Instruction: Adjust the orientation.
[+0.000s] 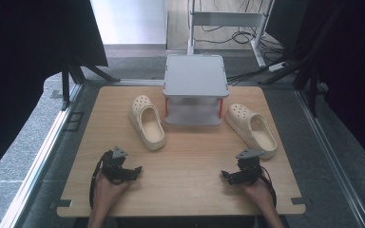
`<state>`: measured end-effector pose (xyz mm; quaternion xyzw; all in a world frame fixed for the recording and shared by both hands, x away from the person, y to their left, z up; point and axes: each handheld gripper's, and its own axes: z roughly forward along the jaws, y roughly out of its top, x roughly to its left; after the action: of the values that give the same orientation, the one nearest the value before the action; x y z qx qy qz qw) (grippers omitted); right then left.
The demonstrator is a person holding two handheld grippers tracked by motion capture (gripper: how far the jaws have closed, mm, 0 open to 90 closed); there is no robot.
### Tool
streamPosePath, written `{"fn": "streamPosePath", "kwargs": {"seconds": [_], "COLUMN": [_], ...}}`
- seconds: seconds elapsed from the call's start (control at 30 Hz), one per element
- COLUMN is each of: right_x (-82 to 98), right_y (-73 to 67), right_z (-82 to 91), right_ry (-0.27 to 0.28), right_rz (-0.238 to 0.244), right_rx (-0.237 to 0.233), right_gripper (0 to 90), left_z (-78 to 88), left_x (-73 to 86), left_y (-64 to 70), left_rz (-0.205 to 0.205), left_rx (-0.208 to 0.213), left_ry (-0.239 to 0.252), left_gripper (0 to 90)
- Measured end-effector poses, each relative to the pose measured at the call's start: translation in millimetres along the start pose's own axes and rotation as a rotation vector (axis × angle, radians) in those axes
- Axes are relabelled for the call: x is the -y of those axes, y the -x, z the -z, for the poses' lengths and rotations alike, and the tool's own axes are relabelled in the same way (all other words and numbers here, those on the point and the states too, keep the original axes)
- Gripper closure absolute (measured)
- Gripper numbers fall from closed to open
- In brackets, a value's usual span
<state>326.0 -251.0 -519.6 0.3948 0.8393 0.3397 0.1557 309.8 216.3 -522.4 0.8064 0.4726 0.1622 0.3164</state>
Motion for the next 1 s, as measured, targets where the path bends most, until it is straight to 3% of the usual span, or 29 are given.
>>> {"fn": "streamPosePath", "kwargs": {"seconds": [0.7, 1.0], "right_x": [-2.7, -17.9], "right_y": [-0.9, -5.2], "right_z": [-0.6, 2.6], "right_ry": [-0.016, -0.020], "right_rz": [-0.007, 0.024], "right_rx": [0.004, -0.047], "right_gripper": [0.0, 1.1], "left_z": [-0.3, -0.3], "left_x": [-0.3, -0.4], "left_y": [0.0, 0.0], "left_rz": [-0.002, -0.002], "left_rx": [0.001, 0.001], "left_ry": [-0.002, -0.002], "left_gripper": [1.4, 1.4]}}
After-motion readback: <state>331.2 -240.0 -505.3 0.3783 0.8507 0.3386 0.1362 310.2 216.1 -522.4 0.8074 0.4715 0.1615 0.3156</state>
